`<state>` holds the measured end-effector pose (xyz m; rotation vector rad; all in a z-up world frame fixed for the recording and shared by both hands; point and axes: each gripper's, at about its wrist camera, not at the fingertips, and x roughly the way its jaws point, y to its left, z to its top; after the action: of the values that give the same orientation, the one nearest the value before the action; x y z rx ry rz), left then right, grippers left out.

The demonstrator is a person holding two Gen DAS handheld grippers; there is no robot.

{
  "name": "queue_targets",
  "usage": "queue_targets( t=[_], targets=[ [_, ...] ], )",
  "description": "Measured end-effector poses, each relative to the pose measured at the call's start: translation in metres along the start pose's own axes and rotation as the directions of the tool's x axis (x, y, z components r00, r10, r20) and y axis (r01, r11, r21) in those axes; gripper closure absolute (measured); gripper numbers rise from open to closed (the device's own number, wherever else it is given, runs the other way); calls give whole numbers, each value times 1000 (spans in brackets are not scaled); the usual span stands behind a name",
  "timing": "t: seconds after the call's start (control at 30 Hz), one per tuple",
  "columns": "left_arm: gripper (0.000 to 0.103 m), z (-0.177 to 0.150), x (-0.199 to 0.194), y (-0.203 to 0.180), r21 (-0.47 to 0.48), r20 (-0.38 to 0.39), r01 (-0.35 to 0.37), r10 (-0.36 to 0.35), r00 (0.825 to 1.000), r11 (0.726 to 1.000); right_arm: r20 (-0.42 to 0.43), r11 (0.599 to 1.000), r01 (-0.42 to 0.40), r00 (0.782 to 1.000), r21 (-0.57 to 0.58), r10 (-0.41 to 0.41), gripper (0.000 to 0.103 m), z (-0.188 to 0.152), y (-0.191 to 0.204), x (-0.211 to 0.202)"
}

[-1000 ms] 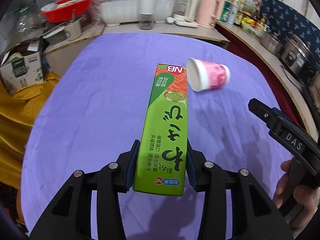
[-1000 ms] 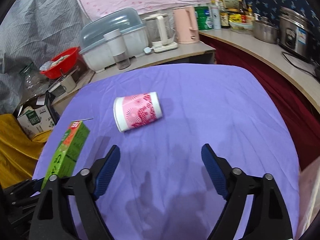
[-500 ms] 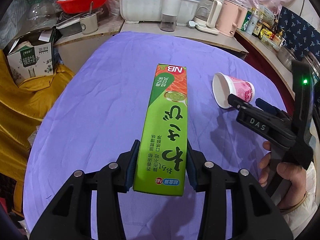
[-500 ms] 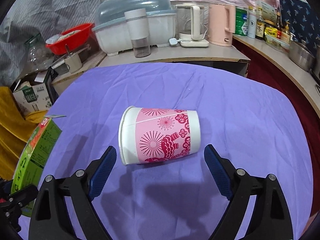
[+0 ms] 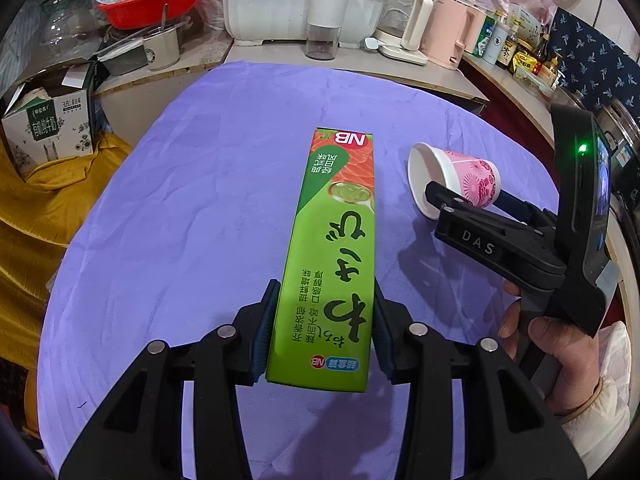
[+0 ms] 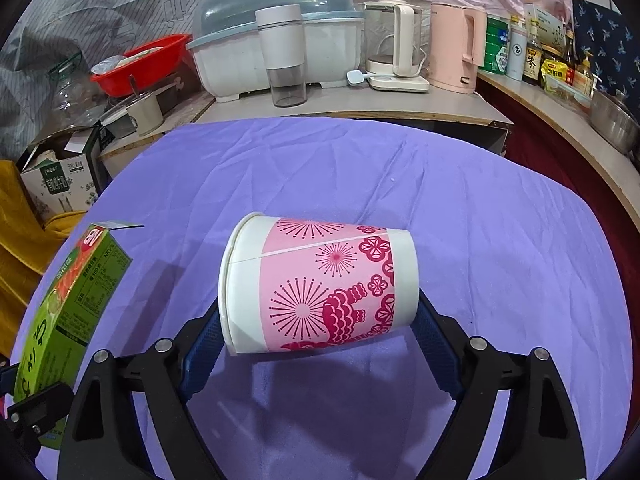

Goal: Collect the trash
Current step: 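Carry the green box and pink cup in both grippers over the bin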

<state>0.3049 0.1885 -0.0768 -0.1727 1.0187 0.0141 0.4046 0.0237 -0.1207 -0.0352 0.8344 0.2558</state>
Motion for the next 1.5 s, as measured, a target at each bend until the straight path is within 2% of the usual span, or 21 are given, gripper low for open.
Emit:
queue_targets(
  t=[0.27,0.47,0.87,1.23,1.5],
  targets=[
    [63,-5,-16,-13,19,15,18,-19,1000,1000,55,997,-3,998,78,-1,21,-8,-13,-42],
    [63,-14,-41,-34,54,37,52,-54,998,997,107,989,18,994,146,-34,21,-24,-36,-98],
    [63,-55,-93,-111,191,53,147,-160,986,970,196,937,117,962,329,-189,21,-93,-115,-231],
    [63,-103,-121,-200,357,12,221,-241,970,908,178,847,232,919,478,-352,21,-175,-197,-316],
    [63,-142,-131,-266,475,-42,275,-290,956,836,111,762,299,893,575,-435,21,-240,-249,-345]
  ],
)
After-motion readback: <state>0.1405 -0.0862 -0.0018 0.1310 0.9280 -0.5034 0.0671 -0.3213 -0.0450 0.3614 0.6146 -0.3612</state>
